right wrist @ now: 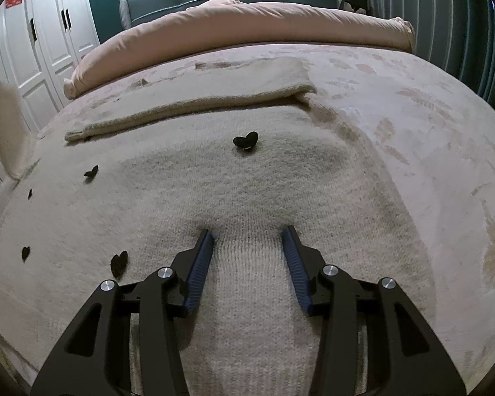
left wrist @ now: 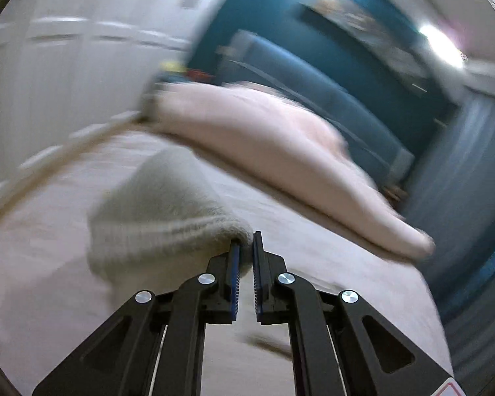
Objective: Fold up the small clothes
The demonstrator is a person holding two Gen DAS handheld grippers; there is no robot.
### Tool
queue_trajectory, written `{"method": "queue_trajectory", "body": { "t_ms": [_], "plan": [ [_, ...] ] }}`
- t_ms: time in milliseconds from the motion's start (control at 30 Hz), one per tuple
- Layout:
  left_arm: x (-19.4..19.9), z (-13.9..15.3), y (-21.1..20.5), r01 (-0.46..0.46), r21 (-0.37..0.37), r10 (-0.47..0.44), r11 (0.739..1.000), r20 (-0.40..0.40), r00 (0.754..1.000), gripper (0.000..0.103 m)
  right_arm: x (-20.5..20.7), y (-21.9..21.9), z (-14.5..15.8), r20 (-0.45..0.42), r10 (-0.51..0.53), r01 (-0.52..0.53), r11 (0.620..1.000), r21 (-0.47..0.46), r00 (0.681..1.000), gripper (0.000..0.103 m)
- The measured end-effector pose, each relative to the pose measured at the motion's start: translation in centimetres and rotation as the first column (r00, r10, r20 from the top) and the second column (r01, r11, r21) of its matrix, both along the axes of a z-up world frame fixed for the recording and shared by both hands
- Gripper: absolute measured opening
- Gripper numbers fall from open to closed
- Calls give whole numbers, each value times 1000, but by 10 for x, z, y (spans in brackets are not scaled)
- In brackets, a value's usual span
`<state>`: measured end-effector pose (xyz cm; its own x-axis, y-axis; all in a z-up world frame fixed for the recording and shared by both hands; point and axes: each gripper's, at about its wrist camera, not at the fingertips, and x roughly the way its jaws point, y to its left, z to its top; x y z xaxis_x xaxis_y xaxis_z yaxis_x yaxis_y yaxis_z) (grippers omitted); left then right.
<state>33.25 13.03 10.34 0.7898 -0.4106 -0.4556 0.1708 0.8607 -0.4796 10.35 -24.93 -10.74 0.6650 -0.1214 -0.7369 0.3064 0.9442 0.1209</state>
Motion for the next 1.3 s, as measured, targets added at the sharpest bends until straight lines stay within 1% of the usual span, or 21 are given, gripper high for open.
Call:
{"method": "queue_trajectory", "body": {
  "t_ms": [67,133,200,267,333,400,500,567,633,700,800,833,933,1000,1033,1067,1100,1133,1167,1233,1300],
  "plan": [
    [-14,-5,-79,139,-8,-139,990,-6,990,4,0,-1,0,8,0,0,1000,15,1000,43],
    [-30,-31,-154,235,9,-234,972,-63,970,6,-1,-2,0,14,3,-3,1000,26,1000,44],
    [-40,-64,-201,287,10,-283,958,-152,947,9,-1,-5,0,25,11,-12,999,49,1000,46],
    [-53,-103,-239,320,23,-305,947,-250,919,10,-2,-7,0,37,32,-35,996,79,999,55],
    [-65,-131,-252,328,52,-297,943,-310,903,11,0,-6,1,42,68,-72,993,92,997,64],
    [-70,-144,-243,312,58,-276,948,-336,901,11,3,-3,3,31,99,-102,991,87,995,70],
    [-63,-149,-196,224,58,-192,973,-342,920,18,9,-2,11,-13,107,-106,991,88,994,70],
    [-55,-147,-158,149,46,-124,988,-343,931,31,17,-9,22,-31,95,-89,984,155,995,70],
    [-44,-147,-114,44,21,-34,999,-360,932,33,26,-21,34,-6,68,-65,972,228,998,70],
    [-27,-152,-79,-31,4,30,1000,-390,920,33,41,-33,49,13,31,-33,965,262,999,70],
    [-9,-157,-50,-105,-32,81,994,-431,899,34,72,-50,59,8,-17,14,960,278,1000,70],
    [-7,-158,-41,-125,-52,89,991,-443,892,39,81,-52,58,-6,-30,31,959,281,1000,70],
    [-6,-167,-26,-185,-116,109,976,-477,872,41,114,-57,46,-92,-49,72,960,269,995,70],
    [-6,-176,-23,-213,-152,111,965,-496,861,41,126,-50,42,-127,-37,70,960,270,991,59],
    [-3,-181,-21,-229,-176,112,957,-506,855,41,131,-44,43,-134,-26,59,966,251,991,46],
    [-8,-185,-18,-240,-190,113,952,-511,852,41,135,-37,45,-133,-5,36,972,231,991,24],
    [-6,-186,-16,-247,-204,113,947,-511,852,38,140,-30,48,-132,16,11,980,200,991,11],
    [-4,-188,-14,-252,-213,113,944,-509,854,25,145,-23,54,-130,32,-11,987,160,991,5],
    [-1,-187,-13,-252,-218,115,943,-499,859,4,148,-16,65,-99,47,-36,993,117,994,4],
    [3,-176,-12,-251,-216,128,944,-461,878,2,154,-9,95,0,71,-71,995,72,997,3],
    [5,-152,-11,-246,-221,153,944,-365,918,1,156,-6,142,152,99,-110,992,64,983,3]
  ]
}}
